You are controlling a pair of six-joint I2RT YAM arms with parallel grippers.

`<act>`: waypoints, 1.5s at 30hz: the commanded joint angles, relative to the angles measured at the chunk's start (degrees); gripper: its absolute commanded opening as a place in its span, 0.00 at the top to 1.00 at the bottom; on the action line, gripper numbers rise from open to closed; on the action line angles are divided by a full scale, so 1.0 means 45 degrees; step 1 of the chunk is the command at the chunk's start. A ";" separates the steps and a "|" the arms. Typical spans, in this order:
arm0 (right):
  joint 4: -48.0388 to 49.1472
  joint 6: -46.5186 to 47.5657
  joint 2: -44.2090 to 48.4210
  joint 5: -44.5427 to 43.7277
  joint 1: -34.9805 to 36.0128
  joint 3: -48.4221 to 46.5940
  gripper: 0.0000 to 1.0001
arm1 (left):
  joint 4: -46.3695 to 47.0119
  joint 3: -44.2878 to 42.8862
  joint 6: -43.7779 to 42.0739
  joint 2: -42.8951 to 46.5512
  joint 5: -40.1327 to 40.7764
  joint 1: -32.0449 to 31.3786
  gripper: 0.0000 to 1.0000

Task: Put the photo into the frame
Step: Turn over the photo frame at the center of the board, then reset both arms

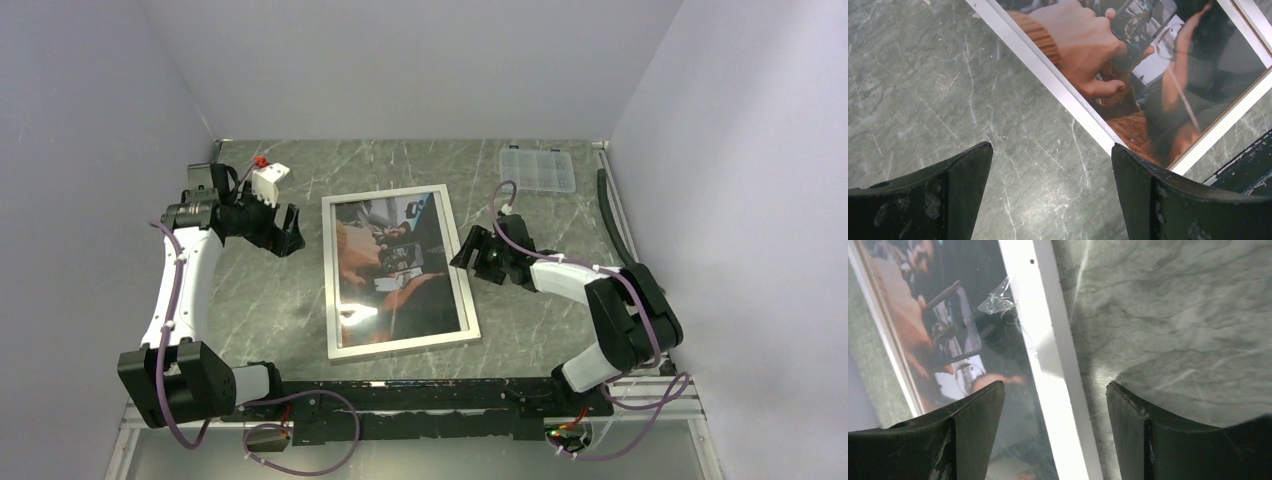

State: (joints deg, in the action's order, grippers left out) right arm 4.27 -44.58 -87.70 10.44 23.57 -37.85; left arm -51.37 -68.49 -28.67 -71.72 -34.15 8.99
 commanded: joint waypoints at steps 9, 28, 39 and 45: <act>-0.3449 0.1432 0.3567 -0.3904 -0.0346 -0.1450 0.00 | 0.2197 0.1274 0.1610 0.0021 0.0571 0.0327 0.06; 0.4861 0.5797 0.7717 -1.3620 -0.2315 0.5286 0.00 | 1.5910 0.7105 0.6271 -0.3010 0.1297 0.2415 0.06; 1.2648 0.6968 0.3966 -1.1811 -0.4051 0.6769 0.00 | 2.1629 0.9212 0.7827 -0.4433 0.1050 0.2169 0.05; 1.4807 0.8879 0.1920 -0.8617 -0.4096 0.6728 0.00 | 2.4658 1.1075 0.7018 -0.4146 0.2361 0.1157 0.05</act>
State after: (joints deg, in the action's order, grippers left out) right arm 59.24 -11.33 -77.19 -40.99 5.39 -7.49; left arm 47.03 -22.59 5.34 -91.92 -27.53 17.50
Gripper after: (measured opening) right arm 0.997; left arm 0.943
